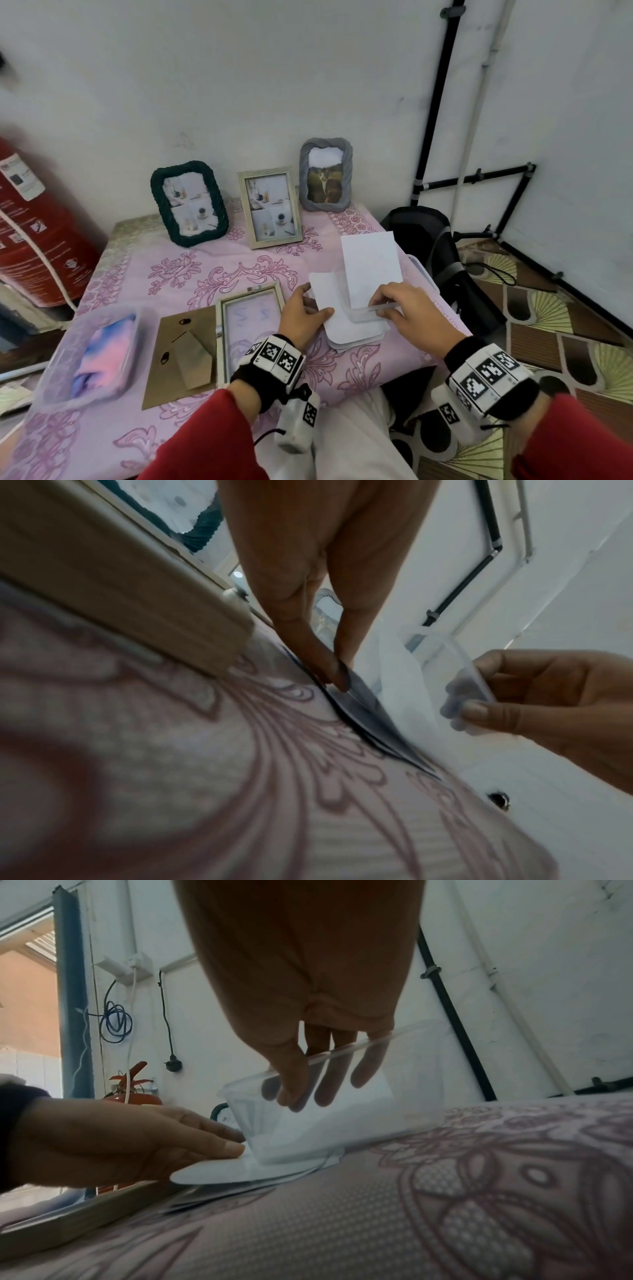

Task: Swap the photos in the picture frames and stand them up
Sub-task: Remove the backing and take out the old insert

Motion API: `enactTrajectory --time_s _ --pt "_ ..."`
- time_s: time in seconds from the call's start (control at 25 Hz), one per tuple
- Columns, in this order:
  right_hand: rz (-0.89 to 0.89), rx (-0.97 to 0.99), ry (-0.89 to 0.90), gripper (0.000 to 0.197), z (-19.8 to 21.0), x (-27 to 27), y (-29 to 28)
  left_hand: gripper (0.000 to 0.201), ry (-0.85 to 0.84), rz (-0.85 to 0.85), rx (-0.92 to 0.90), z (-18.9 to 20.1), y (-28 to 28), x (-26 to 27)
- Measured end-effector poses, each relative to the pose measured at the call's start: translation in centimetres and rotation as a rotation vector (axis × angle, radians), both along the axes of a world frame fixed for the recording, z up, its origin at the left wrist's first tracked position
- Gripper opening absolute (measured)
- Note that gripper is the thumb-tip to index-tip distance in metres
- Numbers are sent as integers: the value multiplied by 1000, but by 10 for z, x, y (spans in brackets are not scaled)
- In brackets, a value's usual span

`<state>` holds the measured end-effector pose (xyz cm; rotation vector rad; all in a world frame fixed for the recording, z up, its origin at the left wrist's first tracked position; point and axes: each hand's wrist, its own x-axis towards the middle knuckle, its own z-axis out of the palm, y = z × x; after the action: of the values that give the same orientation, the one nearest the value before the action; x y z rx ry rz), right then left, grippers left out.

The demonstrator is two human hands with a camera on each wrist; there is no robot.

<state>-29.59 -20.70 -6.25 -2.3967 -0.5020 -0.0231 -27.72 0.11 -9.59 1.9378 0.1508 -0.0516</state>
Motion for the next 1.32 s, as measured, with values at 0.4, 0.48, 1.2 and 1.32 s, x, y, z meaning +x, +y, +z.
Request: enactTrajectory --time_s 0.4,0.48,1.2,1.32 --pt "8 -24 74 24 6 0 4 52 -49 -65 329 13 3 -3" --pt "-34 86 89 32 10 0 5 43 -180 -28 273 23 -3 -4" --pt "-379 115 98 55 8 35 2 58 13 -108 -30 59 -45 15" --pt "-412 139 86 54 11 35 1 58 -55 -106 -52 57 -42 14"
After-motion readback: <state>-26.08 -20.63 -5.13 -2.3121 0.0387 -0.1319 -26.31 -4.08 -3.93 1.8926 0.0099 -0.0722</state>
